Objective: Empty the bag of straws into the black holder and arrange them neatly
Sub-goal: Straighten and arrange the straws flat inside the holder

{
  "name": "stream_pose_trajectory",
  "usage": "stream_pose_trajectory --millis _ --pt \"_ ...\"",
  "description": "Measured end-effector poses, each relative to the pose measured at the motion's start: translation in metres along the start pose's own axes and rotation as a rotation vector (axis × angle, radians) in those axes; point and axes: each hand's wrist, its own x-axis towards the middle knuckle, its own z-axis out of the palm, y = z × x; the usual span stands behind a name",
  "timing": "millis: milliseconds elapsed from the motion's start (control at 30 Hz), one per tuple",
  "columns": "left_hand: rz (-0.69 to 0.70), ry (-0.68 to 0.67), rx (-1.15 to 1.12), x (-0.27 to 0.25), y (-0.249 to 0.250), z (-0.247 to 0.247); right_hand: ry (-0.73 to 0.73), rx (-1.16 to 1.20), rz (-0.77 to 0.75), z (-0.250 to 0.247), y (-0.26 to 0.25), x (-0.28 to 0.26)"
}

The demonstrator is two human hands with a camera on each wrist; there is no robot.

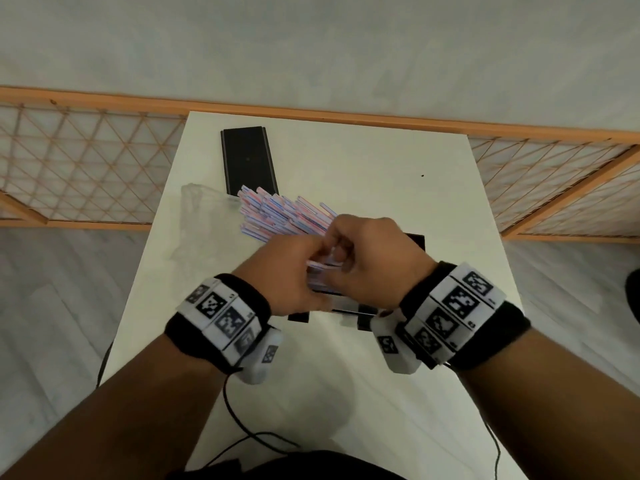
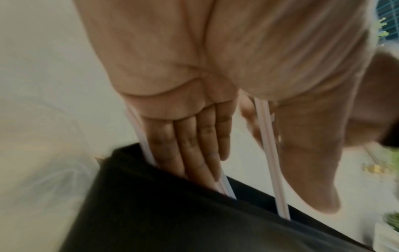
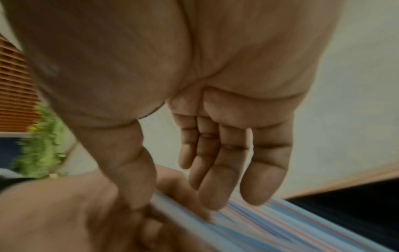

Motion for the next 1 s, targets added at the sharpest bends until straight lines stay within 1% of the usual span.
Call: stream_pose_trajectory --millis 67,100,133,200,267,300,333,400,433,500,567,600,633,667,700,733,767,800,833,900,1000 --pt "-0.054 0.091 -0.035 -0.005 -0.010 -0.010 0.080 -0.001 0.126 0.002 0.030 0.001" --pt "-0.069 0.128 -0.054 -0.006 -0.014 -0.013 0.069 -0.053 0.184 0.002 0.045 -0.001" --pt "-0.069 0.157 -0.047 -0.005 -0.019 -0.015 0.024 -0.110 0.228 0.004 0.057 -0.004" --pt "-0.050 0.194 0.052 -0.003 -0.023 -0.016 -0.081 -0.163 0.261 0.012 0.071 -0.008" --pt "-0.043 0.240 0.134 -0.001 -0.023 -0.014 -0.132 -0.154 0.245 0.022 0.075 -0.011" --pt "-0.032 0.293 0.145 0.000 -0.022 -0.013 -0.154 -0.136 0.229 0.026 0.075 -0.012" --pt "-0.001 0.374 0.136 -0.001 -0.022 -0.011 -0.174 -0.113 0.205 0.029 0.074 -0.013" --pt "0.074 0.594 0.082 0.000 -0.020 -0.008 -0.177 -0.099 0.173 0.033 0.073 -0.015" --pt "0.089 0.705 0.059 0.000 -0.020 -0.008 -0.167 -0.125 0.174 0.036 0.074 -0.015" --pt "0.058 0.889 -0.002 0.000 -0.023 -0.008 -0.190 -0.219 0.184 0.042 0.075 -0.013" --pt "-0.053 1.004 -0.162 0.002 -0.028 -0.006 -0.280 -0.261 0.169 0.048 0.074 -0.010" --pt "-0.133 1.029 -0.295 0.004 -0.030 -0.003 -0.327 -0.242 0.159 0.049 0.072 -0.009" --pt "-0.235 1.031 -0.475 0.007 -0.029 0.000 -0.357 -0.205 0.151 0.050 0.071 -0.008" --pt "-0.332 1.015 -0.694 0.010 -0.027 0.004 -0.367 -0.176 0.153 0.049 0.070 -0.006" --pt "-0.399 0.980 -0.909 0.012 -0.024 0.007 -0.360 -0.178 0.163 0.048 0.071 -0.005" --pt "-0.433 0.948 -1.072 0.015 -0.024 0.011 -0.351 -0.214 0.178 0.046 0.071 -0.003" --pt "-0.442 0.919 -1.174 0.018 -0.024 0.014 -0.356 -0.266 0.195 0.046 0.071 -0.001" --pt "-0.435 0.899 -1.222 0.021 -0.024 0.016 -0.379 -0.313 0.205 0.046 0.070 0.002" --pt "-0.426 0.901 -1.218 0.022 -0.023 0.017 -0.407 -0.340 0.208 0.049 0.069 0.003" --pt "-0.369 0.937 -1.235 0.026 -0.026 0.016 -0.450 -0.356 0.205 0.054 0.066 0.006" --pt "-0.275 0.918 -1.281 0.028 -0.027 0.013 -0.448 -0.424 0.228 0.054 0.062 0.011"
